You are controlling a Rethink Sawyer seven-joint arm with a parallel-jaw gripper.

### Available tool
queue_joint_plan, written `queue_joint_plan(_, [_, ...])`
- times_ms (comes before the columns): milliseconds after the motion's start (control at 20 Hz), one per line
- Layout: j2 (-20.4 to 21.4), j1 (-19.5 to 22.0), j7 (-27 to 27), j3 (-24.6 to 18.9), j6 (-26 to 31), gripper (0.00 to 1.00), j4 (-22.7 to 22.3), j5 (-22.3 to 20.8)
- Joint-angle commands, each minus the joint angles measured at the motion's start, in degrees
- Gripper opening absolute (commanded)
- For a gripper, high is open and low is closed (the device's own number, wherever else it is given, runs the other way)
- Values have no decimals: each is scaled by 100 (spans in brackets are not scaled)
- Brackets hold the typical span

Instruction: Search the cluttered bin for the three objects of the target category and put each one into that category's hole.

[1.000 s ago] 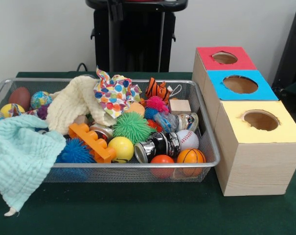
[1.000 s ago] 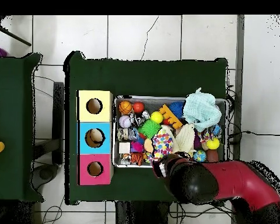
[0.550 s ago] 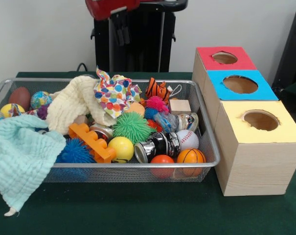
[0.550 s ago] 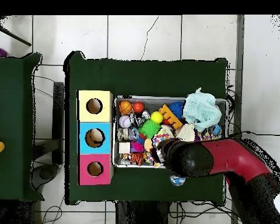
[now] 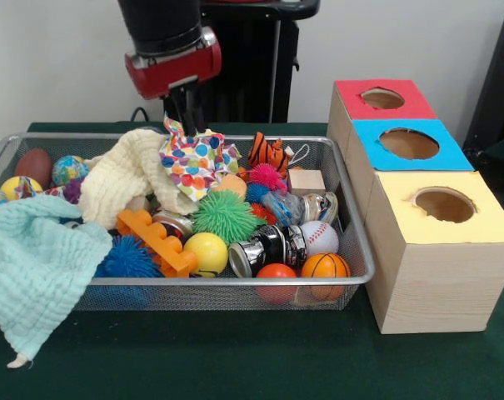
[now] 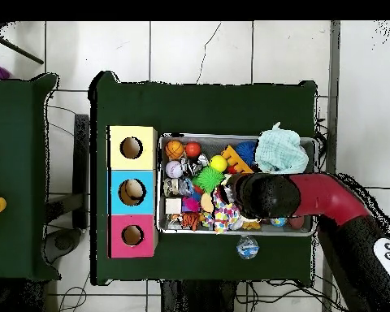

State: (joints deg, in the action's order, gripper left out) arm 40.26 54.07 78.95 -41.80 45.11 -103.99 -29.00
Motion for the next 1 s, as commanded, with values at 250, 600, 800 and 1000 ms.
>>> queue_joint_plan(250, [-647,89,-76,664,-56,0,506,-490])
queue_joint_plan(600, [-49,49,-222,624,214,0,238,-476])
queue_joint_plan(800, [536,84,-635,351,499,0,-34,-309])
queue_joint_plan(1000, [884,78,-1229,17,1056,0,45,-99])
